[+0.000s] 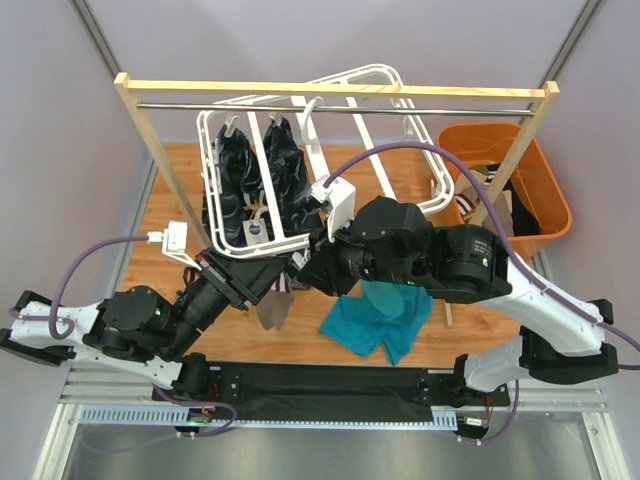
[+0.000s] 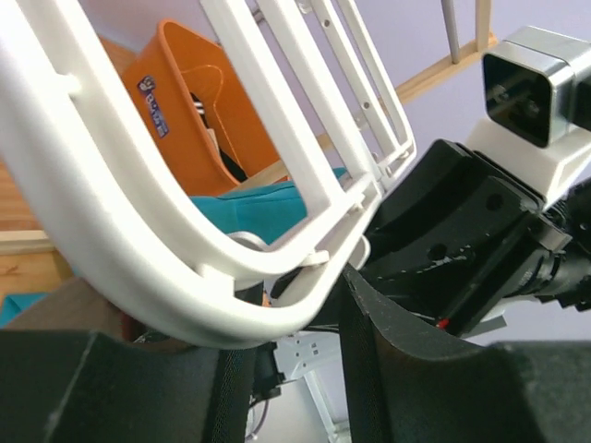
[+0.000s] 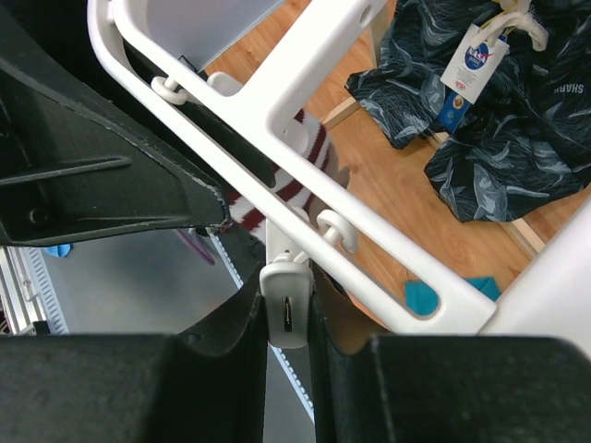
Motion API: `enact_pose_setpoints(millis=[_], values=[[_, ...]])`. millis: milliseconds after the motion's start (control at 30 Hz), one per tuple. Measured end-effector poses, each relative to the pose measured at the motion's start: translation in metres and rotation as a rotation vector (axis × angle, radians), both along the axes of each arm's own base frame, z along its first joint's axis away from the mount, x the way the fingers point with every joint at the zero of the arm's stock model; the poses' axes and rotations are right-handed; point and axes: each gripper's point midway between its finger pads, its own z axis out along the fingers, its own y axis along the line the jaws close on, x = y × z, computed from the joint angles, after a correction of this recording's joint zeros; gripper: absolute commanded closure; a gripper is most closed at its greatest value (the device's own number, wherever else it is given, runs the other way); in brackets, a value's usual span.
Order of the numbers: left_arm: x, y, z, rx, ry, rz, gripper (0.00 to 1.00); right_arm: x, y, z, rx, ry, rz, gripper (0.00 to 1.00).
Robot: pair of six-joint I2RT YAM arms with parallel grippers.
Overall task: Clip the socks to the hanger
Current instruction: Open the clamp at the hanger.
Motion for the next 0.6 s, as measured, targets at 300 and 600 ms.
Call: enact_pose_setpoints(millis=[300,600], values=[[0.004,-0.009,-0.006,0.013,0.027,0.049,0.53,0.000,0.000,0.000,-0.006,-0.016,0.016,1.00],[0.006,-0.012,-0.009,-0.003,0.067,0.072,0.55,0.000,0.010,-0.001,-0.020,-0.031,0.032,1.00]])
